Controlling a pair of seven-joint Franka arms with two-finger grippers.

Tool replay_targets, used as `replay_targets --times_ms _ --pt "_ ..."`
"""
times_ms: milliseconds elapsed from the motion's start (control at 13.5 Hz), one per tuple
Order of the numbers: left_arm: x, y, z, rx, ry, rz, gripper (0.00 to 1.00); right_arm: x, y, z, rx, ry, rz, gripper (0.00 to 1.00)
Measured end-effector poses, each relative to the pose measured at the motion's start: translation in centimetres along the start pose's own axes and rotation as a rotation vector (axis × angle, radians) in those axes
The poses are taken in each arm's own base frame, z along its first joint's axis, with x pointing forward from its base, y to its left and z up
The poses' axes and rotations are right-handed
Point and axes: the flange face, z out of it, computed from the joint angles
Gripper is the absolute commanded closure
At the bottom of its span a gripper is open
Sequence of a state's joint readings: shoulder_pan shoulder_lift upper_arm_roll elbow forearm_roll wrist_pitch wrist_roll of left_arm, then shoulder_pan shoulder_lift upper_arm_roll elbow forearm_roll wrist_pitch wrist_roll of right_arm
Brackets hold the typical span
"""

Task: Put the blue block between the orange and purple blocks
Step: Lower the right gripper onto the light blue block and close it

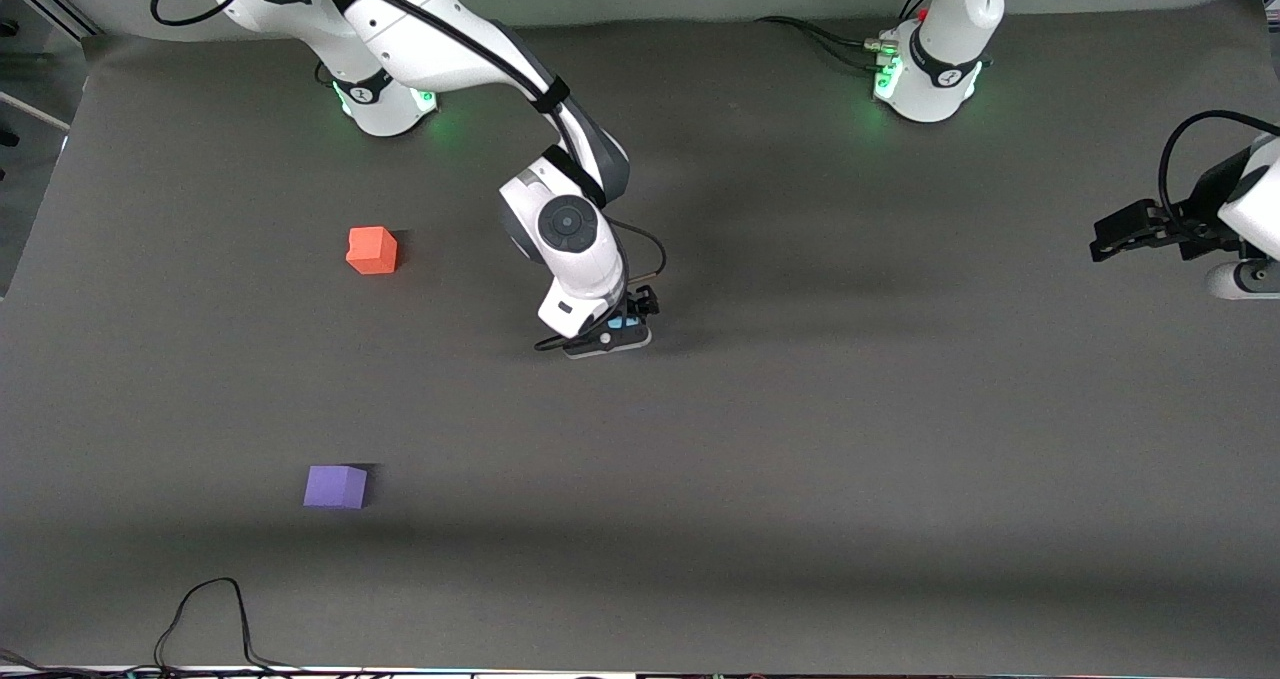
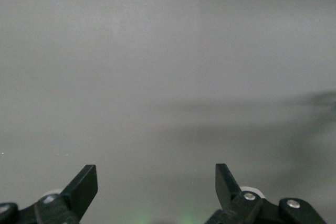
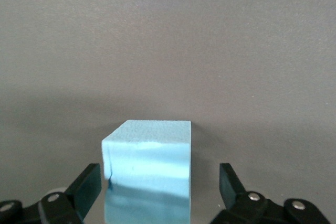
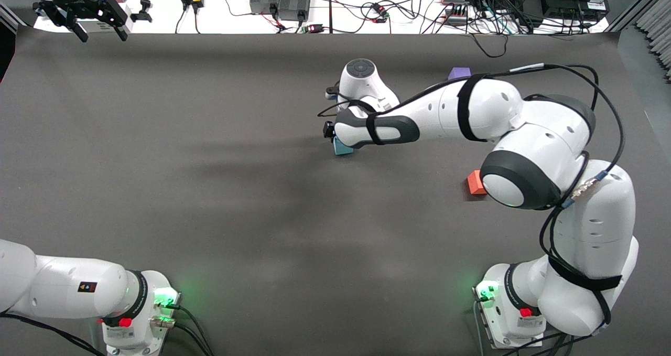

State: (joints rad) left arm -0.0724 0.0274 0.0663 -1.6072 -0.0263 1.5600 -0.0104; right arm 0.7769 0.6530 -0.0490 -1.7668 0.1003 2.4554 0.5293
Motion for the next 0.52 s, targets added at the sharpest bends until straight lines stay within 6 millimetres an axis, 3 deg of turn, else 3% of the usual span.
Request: replay_targets --times_ms 74,222,295,517 --pt "0.03 0.39 -0.22 0.001 0.003 0.006 0.00 -0.04 0.05 0.30 -0.002 -0.003 0.005 0.09" --pt "0.18 0.96 -0.48 0.002 0.009 0.016 0.00 -0.04 0.04 0.34 -0.002 -0.003 0.009 0.53" --pt "0.31 1.06 -0.39 0.002 0.008 0.018 0.00 -0.03 0.04 0.34 -0.002 -0.003 0.010 0.64" --pt "0.89 1.16 0.31 0.004 -0.002 0.019 0.00 0.04 0.05 0.18 -0.001 0.000 0.013 0.68"
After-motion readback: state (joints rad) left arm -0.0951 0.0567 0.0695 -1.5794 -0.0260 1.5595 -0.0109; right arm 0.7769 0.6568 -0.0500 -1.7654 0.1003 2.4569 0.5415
